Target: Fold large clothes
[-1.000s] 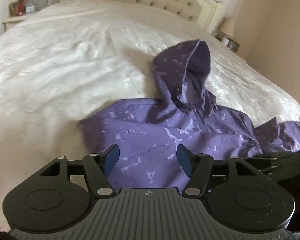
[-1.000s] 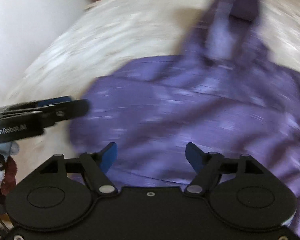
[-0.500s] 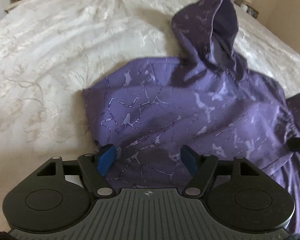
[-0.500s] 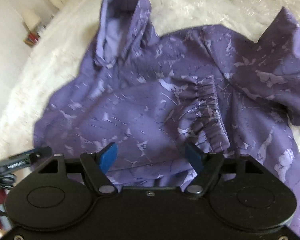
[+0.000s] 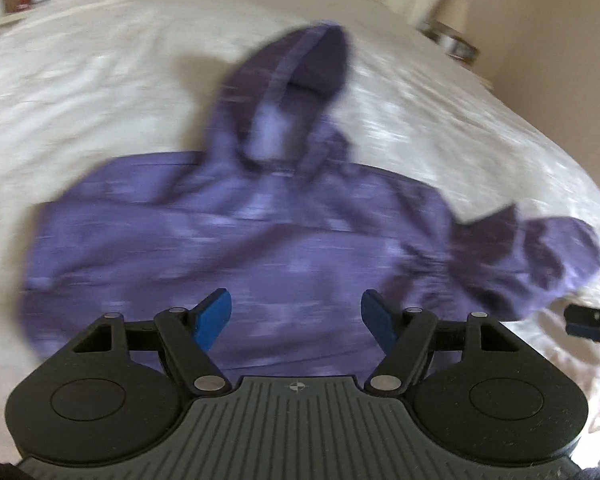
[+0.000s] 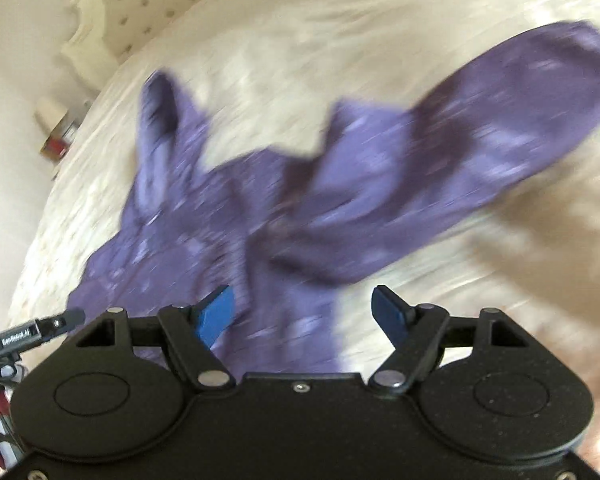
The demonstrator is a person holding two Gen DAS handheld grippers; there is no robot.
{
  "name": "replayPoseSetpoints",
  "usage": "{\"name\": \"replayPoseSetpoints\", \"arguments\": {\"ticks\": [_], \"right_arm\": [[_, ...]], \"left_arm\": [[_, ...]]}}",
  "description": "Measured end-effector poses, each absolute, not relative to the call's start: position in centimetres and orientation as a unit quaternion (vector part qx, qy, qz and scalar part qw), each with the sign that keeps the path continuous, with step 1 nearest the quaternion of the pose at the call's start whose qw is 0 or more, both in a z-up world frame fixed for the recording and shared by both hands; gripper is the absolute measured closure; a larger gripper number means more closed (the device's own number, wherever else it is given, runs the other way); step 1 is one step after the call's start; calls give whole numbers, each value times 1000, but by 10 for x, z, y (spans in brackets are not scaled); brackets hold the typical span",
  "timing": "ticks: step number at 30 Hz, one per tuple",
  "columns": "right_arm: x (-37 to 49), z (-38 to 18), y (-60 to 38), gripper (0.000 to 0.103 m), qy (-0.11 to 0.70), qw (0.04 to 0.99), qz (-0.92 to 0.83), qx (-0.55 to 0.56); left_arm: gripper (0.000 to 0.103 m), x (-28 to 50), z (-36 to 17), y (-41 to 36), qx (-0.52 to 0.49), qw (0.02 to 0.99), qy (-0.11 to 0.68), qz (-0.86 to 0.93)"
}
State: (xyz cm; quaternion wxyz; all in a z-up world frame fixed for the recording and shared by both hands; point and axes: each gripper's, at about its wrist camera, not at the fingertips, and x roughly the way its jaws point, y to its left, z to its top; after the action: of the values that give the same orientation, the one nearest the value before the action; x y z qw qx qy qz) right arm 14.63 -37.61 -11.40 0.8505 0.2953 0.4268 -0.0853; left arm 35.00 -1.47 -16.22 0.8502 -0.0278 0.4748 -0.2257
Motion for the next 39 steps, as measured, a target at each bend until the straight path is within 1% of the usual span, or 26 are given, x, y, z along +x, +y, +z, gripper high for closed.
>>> {"name": "replayPoseSetpoints", "arguments": {"ticks": [6,8,10,11,12,17,22,23,25,26,27,31,36,39], "right_arm": [[125,-100,-467,23,402,855,-155,290],[122,-98,-493,22,397,854,-174,288],[123,-99,-521,20,394,851,-194,287],[125,-102,-533,17,394,849,-202,288],[127,-106,-545,17,393,847,-209,292],[141,-130,-592,17,395,832,-228,316],[151,-151,-620,16,364,822,-223,377],[150,-155,-624,18,353,818,-224,395],[147,-158,-631,41,334,810,-226,425],[146,-159,-634,73,332,806,-229,433],[146,-161,-636,82,332,806,-228,435],[141,-146,-629,83,324,828,-205,409],[131,-110,-620,84,288,857,-178,388],[131,-87,-614,84,270,873,-162,373]], "left_arm": [[32,339,-180,-110,-4,834,476,-280],[33,335,-184,-132,3,830,477,-288],[33,331,-187,-150,4,827,480,-293],[33,331,-189,-157,5,826,482,-293],[33,330,-191,-162,6,825,484,-293],[33,328,-195,-177,13,822,494,-281],[32,331,-195,-182,21,824,499,-267],[32,332,-196,-183,21,825,499,-264],[33,335,-196,-185,21,826,499,-259],[33,336,-197,-186,19,827,499,-258],[33,338,-198,-188,18,827,499,-258],[33,346,-203,-198,18,825,501,-262],[32,356,-223,-221,35,815,512,-269],[28,362,-240,-236,68,812,514,-269]]}}
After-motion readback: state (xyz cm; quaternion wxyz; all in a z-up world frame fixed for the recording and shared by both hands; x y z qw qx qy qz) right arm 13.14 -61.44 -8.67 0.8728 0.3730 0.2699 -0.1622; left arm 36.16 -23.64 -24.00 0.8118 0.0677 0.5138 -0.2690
